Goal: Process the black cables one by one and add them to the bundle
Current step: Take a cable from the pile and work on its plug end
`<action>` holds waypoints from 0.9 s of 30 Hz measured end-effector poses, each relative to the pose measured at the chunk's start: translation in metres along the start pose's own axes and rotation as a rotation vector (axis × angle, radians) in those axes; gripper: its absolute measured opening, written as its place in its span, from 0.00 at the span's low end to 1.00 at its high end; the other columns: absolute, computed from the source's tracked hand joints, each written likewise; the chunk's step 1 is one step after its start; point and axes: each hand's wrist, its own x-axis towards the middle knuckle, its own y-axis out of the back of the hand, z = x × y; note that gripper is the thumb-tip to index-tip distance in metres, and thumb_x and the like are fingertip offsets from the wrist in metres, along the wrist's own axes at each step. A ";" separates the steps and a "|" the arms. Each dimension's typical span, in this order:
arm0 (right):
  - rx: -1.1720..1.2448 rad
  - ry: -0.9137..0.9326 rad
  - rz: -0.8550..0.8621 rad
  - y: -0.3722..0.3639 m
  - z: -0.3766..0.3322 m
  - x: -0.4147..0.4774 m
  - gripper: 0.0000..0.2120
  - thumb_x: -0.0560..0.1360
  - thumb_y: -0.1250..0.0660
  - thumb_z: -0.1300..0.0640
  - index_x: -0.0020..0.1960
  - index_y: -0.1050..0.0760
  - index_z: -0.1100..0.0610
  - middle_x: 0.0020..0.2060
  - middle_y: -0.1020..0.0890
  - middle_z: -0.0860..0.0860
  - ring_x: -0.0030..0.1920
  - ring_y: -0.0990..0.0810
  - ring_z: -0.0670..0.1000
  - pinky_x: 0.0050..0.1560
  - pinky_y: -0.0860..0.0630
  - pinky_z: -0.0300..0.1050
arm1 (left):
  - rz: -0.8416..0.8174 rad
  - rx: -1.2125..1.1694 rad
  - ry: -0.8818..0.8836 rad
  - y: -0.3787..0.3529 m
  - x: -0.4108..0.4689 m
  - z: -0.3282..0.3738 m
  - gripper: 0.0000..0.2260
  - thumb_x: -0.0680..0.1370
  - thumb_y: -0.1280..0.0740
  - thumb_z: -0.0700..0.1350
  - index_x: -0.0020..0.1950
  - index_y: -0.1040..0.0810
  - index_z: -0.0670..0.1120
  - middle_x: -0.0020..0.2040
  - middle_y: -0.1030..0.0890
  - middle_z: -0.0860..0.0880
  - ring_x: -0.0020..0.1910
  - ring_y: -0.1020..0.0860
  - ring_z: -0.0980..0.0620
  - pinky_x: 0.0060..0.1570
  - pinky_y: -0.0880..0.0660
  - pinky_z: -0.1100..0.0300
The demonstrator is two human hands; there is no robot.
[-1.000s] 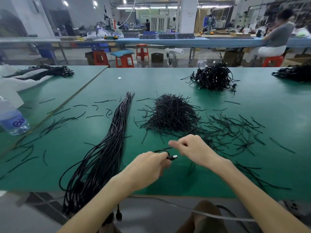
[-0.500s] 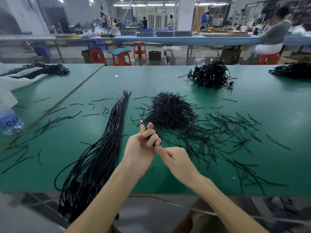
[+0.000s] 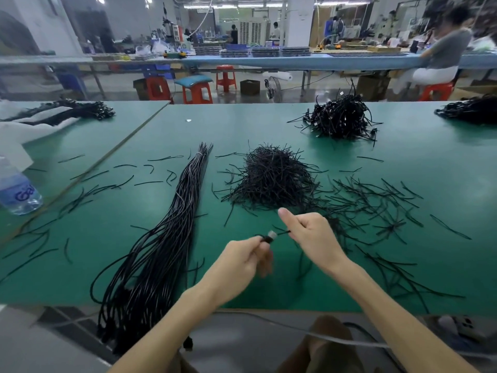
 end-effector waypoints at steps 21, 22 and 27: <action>-0.176 0.002 -0.171 -0.034 -0.005 -0.020 0.15 0.80 0.33 0.43 0.60 0.26 0.52 0.35 0.22 0.48 0.32 0.28 0.43 0.37 0.33 0.37 | 0.349 -1.444 0.364 0.002 0.025 0.014 0.12 0.87 0.45 0.41 0.46 0.27 0.44 0.30 0.33 0.52 0.31 0.27 0.52 0.46 0.26 0.58; -0.140 0.012 -0.171 -0.036 -0.007 -0.020 0.15 0.80 0.32 0.46 0.63 0.26 0.51 0.38 0.21 0.45 0.35 0.26 0.42 0.39 0.31 0.35 | 0.331 -1.408 0.342 0.000 0.025 0.013 0.13 0.87 0.45 0.40 0.46 0.27 0.45 0.30 0.33 0.51 0.35 0.28 0.51 0.46 0.24 0.58; 0.116 -0.010 -0.111 -0.035 -0.014 -0.015 0.19 0.75 0.27 0.64 0.58 0.22 0.43 0.45 0.16 0.44 0.42 0.20 0.39 0.43 0.25 0.32 | 0.176 -1.254 0.222 -0.005 0.024 0.015 0.11 0.82 0.41 0.49 0.48 0.25 0.43 0.36 0.22 0.47 0.42 0.21 0.49 0.44 0.21 0.56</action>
